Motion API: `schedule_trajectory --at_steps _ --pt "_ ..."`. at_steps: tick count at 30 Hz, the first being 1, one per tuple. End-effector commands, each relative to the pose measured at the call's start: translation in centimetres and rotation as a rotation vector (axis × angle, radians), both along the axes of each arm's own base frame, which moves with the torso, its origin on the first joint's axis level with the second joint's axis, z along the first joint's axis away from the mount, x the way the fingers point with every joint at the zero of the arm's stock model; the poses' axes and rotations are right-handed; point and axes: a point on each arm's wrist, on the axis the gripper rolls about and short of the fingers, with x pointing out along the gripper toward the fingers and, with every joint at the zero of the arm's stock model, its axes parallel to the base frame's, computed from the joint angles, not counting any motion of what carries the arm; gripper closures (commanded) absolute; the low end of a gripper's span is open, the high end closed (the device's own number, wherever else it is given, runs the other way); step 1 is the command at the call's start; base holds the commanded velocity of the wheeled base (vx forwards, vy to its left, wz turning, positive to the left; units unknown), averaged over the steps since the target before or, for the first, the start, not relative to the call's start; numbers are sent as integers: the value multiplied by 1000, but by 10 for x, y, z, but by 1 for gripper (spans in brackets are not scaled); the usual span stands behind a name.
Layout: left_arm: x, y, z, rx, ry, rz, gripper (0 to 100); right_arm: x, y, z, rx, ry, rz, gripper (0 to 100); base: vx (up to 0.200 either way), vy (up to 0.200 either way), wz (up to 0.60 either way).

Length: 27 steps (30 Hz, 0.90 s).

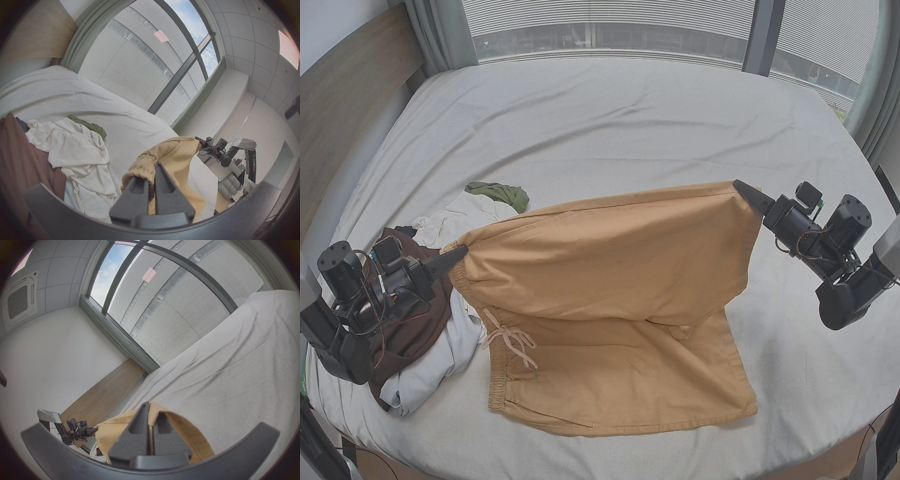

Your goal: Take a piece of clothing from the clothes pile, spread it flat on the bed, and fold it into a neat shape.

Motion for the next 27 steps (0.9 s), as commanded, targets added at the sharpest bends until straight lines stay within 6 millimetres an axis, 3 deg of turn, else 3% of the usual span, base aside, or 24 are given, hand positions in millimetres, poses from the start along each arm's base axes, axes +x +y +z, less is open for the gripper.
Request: schedule_trajectory --at_steps 1,27 --pt "2 4 -1 -1 1 15 100 3 0 -5 -2 11 -1 100 0 0 0" --pt "9 7 -4 -7 4 42 100 19 3 -8 -3 22 -3 100 0 0 0"
